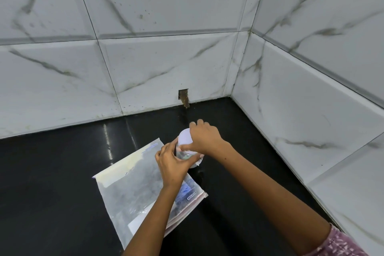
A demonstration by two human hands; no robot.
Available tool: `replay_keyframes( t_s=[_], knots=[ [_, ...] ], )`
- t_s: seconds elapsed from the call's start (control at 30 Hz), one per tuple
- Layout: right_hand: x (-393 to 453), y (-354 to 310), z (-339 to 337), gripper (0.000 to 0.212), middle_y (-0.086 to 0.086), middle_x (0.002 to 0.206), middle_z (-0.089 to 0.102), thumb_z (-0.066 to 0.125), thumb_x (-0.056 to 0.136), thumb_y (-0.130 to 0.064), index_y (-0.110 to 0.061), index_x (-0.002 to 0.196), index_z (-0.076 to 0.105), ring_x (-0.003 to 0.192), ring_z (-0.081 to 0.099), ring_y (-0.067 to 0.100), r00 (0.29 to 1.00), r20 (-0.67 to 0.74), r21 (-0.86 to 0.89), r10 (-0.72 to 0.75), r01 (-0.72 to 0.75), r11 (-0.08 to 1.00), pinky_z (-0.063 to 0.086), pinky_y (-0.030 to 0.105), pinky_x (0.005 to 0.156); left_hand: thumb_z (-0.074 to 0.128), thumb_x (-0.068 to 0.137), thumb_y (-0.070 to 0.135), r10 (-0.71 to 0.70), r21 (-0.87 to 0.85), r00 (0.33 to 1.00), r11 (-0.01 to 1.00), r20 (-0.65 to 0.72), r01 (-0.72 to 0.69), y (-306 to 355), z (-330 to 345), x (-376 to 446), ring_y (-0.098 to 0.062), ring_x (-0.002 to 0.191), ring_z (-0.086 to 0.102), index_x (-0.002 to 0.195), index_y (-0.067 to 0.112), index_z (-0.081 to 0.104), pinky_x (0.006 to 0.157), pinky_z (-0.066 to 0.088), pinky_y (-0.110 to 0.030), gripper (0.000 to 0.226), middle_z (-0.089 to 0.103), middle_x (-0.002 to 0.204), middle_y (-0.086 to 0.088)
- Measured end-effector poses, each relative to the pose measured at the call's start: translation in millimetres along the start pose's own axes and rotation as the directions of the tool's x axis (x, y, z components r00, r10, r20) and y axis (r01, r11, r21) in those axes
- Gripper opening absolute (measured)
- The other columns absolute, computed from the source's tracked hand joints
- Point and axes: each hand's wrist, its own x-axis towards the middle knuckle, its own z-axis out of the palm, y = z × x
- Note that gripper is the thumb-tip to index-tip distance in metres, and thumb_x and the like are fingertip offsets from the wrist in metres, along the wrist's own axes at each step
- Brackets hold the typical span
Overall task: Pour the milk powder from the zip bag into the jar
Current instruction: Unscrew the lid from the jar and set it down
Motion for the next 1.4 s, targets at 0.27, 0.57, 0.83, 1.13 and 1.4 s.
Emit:
replay_keyframes(
  t_s=[0.27, 0.57, 0.83, 1.13, 1.4],
  knots=[
    [6.0, -2.8, 2.5, 0.080, 0.016, 0.129, 0.045, 0.072, 0.072, -0.053, -0.018, 0.135, 0.036, 0.117, 0.045, 0.033, 0.996, 0.063, -0.126, -0.056, 0.063, 0.990, 0.043, 0.039, 0.085, 0.090, 0.053, 0.044, -0.004, -0.021, 1.000, 1.000, 0.005, 0.004, 1.1, -1.5, -1.0, -0.025, 0.117, 0.051, 0.124, 0.016, 0.061, 0.094, 0.042, -0.035, 0.081, 0.064, 0.124, -0.007],
    [-29.3, 11.8, -13.9, 0.076, -0.002, 0.118, 0.056, 0.081, 0.061, -0.049, -0.030, 0.124, 0.043, 0.104, 0.055, 0.018, 0.962, -0.274, 0.336, -0.002, 0.098, 0.937, 0.049, 0.031, 0.078, 0.085, 0.053, 0.057, 0.031, 0.004, 0.999, 1.000, 0.014, -0.031, 0.0, -3.7, -2.3, -0.021, 0.116, 0.052, 0.125, 0.019, 0.061, 0.096, 0.041, -0.033, 0.084, 0.065, 0.123, -0.003],
    [-102.1, 48.6, 70.3, 0.064, -0.011, 0.098, 0.053, 0.081, 0.054, -0.059, -0.033, 0.099, 0.043, 0.089, 0.054, 0.003, 0.830, -0.411, 0.717, 0.376, 0.039, 0.696, 0.043, 0.015, 0.069, 0.080, 0.064, 0.056, 0.063, 0.095, 0.989, 0.993, 0.137, -0.076, 3.4, -14.4, -10.4, -0.022, 0.134, 0.041, 0.143, 0.019, 0.041, 0.111, 0.029, -0.040, 0.095, 0.050, 0.142, -0.004],
    [-118.3, 38.4, 137.0, 0.055, -0.004, 0.119, 0.051, 0.082, 0.063, -0.047, -0.023, 0.100, 0.048, 0.116, 0.050, 0.016, 0.878, -0.302, 0.695, 0.371, -0.064, 0.716, 0.043, 0.028, 0.089, 0.076, 0.073, 0.048, 0.088, 0.320, 0.920, 0.921, 0.382, -0.222, -29.1, -112.1, -56.4, -0.014, 0.113, 0.052, 0.112, 0.021, 0.066, 0.093, 0.042, -0.026, 0.048, 0.063, 0.121, 0.003],
    [-99.4, 11.2, 120.3, 0.054, 0.002, 0.133, 0.048, 0.074, 0.078, -0.032, -0.019, 0.123, 0.046, 0.121, 0.049, 0.019, 0.787, -0.498, 0.653, 0.365, 0.064, 0.755, 0.047, 0.032, 0.089, 0.083, 0.063, 0.047, -0.016, 0.469, 0.782, 0.807, 0.623, -0.358, -32.7, -143.1, -79.0, -0.012, 0.097, 0.052, 0.098, 0.025, 0.067, 0.079, 0.045, -0.029, 0.044, 0.063, 0.101, 0.008]
  ],
)
